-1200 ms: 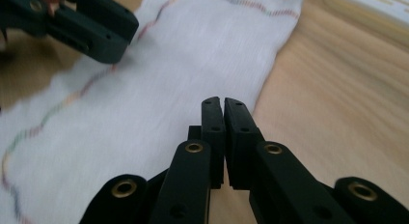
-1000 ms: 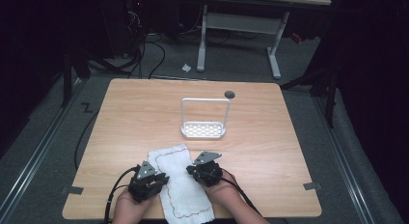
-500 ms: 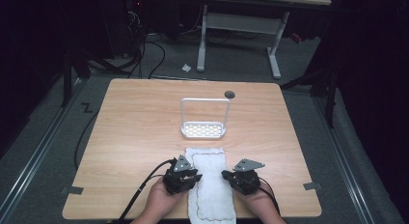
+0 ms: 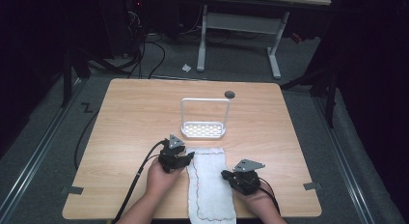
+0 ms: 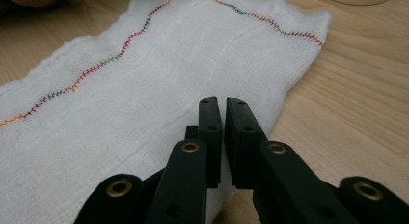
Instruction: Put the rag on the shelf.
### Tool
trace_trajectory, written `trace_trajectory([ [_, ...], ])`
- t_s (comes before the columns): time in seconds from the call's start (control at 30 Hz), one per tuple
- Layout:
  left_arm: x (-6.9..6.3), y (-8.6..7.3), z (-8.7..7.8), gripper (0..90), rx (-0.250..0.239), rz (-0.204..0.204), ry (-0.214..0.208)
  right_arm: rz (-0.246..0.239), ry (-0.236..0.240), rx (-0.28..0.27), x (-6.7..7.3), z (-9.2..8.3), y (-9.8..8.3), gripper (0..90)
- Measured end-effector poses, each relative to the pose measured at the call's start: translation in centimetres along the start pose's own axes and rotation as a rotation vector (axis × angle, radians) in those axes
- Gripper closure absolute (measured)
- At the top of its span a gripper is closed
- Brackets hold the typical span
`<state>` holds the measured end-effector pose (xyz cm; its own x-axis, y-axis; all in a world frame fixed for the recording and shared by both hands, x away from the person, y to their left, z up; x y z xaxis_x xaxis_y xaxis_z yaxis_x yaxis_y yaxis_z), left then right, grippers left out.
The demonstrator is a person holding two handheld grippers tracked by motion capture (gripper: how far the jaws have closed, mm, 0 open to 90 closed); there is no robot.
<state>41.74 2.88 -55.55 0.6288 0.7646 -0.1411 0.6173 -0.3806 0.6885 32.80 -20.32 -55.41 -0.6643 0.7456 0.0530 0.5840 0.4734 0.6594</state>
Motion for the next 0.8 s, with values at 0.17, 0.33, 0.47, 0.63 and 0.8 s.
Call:
trace_trajectory([
  [0.17,-0.7,0.0,0.3,56.4,-0.007,0.006,0.009,0.0,0.005,-0.001,-0.1,0.0,0.0,85.6],
  [0.33,-1.6,-0.1,0.4,70.5,-0.006,0.023,0.014,0.006,0.014,0.001,-0.1,0.0,0.0,84.8],
  [0.47,-1.6,-0.1,0.4,79.5,-0.004,0.015,-0.017,0.01,0.021,-0.005,-0.1,0.0,0.0,81.7],
  [0.63,-1.2,-0.1,0.4,81.6,-0.005,-0.025,-0.058,0.04,-0.008,-0.041,-0.5,-0.2,0.8,76.5],
  [0.8,-1.0,-0.1,0.4,81.7,-0.003,-0.036,-0.072,0.113,-0.082,-0.054,-2.3,0.7,3.6,62.6],
])
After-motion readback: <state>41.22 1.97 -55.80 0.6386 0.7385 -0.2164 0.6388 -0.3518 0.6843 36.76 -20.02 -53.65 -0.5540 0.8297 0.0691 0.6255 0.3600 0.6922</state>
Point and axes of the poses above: each handheld gripper's, and its own axes: z roughly forward along the jaws, y roughly out of its top, x roughly to its left, the point moved 3 cm from there along z, roughly forward along the jaws, and after that the axes turned 7 degrees about x, right-handed, at the moved point
